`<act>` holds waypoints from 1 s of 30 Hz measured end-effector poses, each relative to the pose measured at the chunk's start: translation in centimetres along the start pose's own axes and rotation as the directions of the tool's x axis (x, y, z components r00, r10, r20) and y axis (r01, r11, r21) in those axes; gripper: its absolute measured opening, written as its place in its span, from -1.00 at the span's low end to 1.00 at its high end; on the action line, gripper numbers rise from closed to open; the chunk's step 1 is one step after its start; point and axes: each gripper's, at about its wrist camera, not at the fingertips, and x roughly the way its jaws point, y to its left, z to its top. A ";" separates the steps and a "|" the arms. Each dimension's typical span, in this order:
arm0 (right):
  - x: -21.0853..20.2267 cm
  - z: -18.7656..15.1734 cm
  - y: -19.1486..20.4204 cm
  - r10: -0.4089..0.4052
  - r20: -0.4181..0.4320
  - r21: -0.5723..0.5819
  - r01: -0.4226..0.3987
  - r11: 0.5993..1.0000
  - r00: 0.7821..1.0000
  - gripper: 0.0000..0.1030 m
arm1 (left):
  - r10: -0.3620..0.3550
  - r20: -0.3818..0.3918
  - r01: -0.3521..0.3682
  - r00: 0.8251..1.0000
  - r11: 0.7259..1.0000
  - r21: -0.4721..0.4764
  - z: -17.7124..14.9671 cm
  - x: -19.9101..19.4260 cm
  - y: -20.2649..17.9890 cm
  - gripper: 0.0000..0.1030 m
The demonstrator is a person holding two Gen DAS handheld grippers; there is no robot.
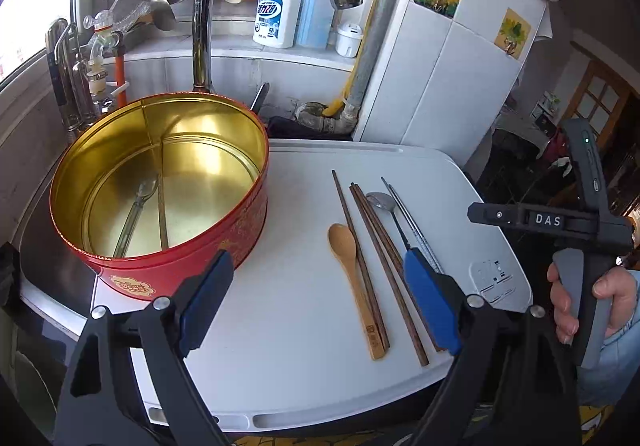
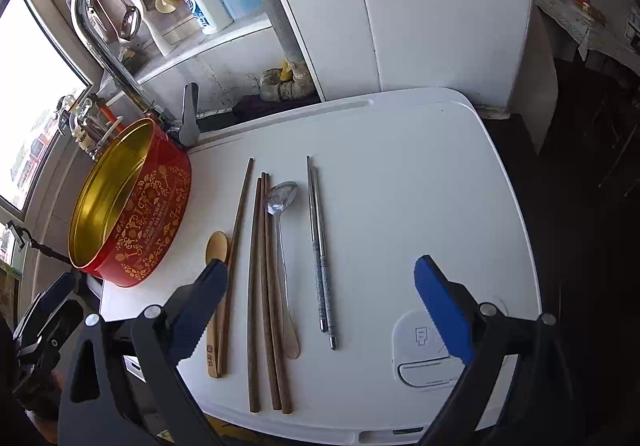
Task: Organize utensils
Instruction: 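Move both tools back over the remaining utensils on the board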
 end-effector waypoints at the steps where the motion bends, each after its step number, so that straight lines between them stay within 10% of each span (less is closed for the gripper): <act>1: 0.1 -0.1 -0.1 -0.014 -0.002 -0.007 0.014 1.000 1.000 0.85 | -0.003 -0.011 0.003 1.000 1.000 0.011 -0.2 0.3 -0.2 0.65; 30: 7.7 0.6 -0.7 -0.143 -0.032 -0.256 0.130 0.958 0.989 0.84 | 0.253 -0.148 -0.201 0.956 0.934 0.294 -2.1 12.4 -3.8 0.65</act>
